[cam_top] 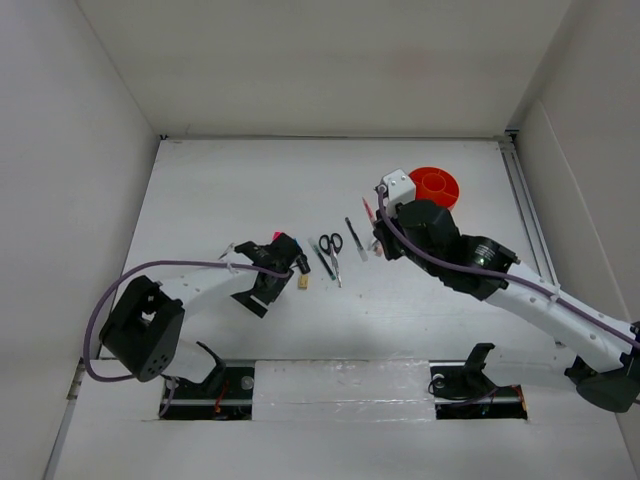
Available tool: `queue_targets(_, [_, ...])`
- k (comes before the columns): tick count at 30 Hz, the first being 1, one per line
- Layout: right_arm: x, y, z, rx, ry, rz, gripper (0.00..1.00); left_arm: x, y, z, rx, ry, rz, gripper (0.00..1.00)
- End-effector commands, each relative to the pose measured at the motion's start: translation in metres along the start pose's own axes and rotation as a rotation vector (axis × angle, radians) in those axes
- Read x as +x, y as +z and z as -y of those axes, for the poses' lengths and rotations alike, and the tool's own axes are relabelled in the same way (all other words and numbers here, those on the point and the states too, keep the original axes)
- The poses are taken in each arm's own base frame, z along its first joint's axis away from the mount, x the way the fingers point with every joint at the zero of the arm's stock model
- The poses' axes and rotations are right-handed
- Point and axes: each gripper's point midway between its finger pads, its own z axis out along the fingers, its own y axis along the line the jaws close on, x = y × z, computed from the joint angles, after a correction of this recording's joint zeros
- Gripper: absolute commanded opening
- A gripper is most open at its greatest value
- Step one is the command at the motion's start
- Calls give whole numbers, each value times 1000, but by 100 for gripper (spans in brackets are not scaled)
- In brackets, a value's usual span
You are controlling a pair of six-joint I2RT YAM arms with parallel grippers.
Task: Sort the stationery into containers
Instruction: Close the pen cap on the pen.
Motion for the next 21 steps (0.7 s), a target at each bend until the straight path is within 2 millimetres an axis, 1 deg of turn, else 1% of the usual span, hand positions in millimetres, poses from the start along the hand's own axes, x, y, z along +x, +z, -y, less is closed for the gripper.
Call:
queue_targets(1, [-16,-6,-5,-21,19,66,0,-15,-3,14,17,-46,58,76])
queue_targets(2, [-16,-6,-5,-21,19,66,0,-14,0,12,5,-41,60,74])
queue_targets(3, [-16,-6,-5,-21,19,66,0,-14,-2,16,13,-44,59,72])
queue_targets(5, [-16,-6,-5,-21,19,66,0,-13,3,7,-31,-41,64,69])
queue_targets(6, [-16,-6,-5,-21,19,66,0,-12,3,10,-34,-40,64,65])
queue_targets(8, [-18,-9,-4,-22,22,74,0,-10,4,6,-61,-30,56,61])
queue_targets(9, [-18,-9,-4,-22,22,74,0,-10,4,6,-61,-29,56,61])
queue_targets(10, [-18,-9,-4,-22,22,74,0,-10,7,2,-86,-19,59,59])
queue_targets(12, [-20,-11,-3,-23,26,82,0,-9,8,4,-89,-18,60,59])
queue_targets(14, [-16,-10,-3,-22,22,74,0,-6,12,1,-113,-9,52,59])
queue_targets(18, [-18,-13,-5,-32,22,83,0,0,17,-3,-152,3,34,58])
queue_targets(20, [-20,-16,-3,-24,26,92,0,3,20,-6,-170,17,22,54])
queue_targets(21, [-22,-18,-2,-25,30,100,0,6,22,-9,-184,30,10,54])
